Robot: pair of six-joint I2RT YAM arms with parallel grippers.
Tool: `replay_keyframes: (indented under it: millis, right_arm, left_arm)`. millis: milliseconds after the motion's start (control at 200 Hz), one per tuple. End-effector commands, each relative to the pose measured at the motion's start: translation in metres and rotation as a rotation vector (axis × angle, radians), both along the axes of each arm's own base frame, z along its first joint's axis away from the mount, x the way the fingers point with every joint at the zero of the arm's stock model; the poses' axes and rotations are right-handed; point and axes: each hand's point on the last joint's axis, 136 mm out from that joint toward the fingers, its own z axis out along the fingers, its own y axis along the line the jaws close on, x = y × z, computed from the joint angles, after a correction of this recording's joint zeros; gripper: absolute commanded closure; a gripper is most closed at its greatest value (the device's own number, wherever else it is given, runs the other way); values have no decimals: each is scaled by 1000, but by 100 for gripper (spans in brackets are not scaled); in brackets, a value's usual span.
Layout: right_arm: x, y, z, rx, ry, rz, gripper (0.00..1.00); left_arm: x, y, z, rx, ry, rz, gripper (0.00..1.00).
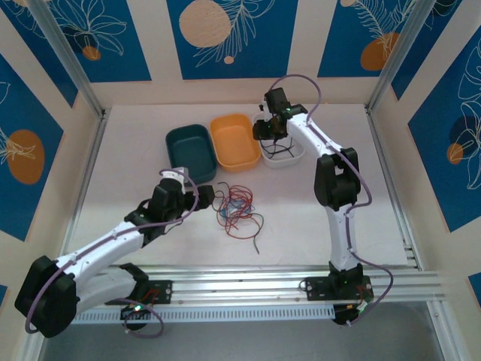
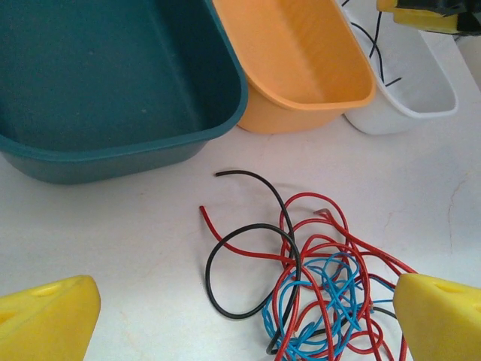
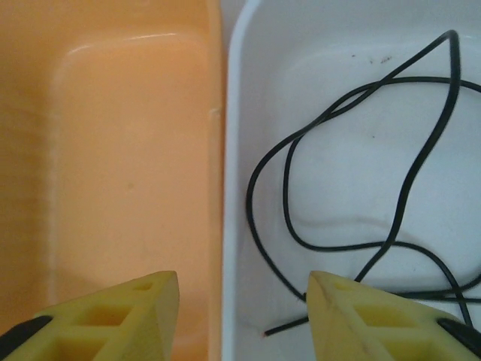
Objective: Untangle the cables
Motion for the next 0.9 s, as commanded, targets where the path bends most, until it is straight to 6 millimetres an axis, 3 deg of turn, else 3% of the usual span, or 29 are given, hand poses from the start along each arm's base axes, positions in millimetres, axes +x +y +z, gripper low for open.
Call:
replay_keyframes:
  millis: [0, 125, 310, 705, 895]
  right_arm:
    - [-12, 0, 41, 12, -63, -25, 51]
    - [-33, 3, 59, 31, -72, -48, 50]
    - [-76, 7, 68, 38, -45, -70, 50]
    - [-171, -5, 51, 51, 43, -199, 45]
    - [-203, -15, 37, 62, 56, -238, 35]
  left_arm:
    - [-3, 4, -1, 4, 3, 0, 0]
    - [-2, 2, -1, -3, 9, -4, 0]
    - [2, -6, 0, -21, 12, -23, 0]
    - [14, -28, -19, -34, 106, -61, 0]
    - [26, -44, -28, -60, 152, -72, 12]
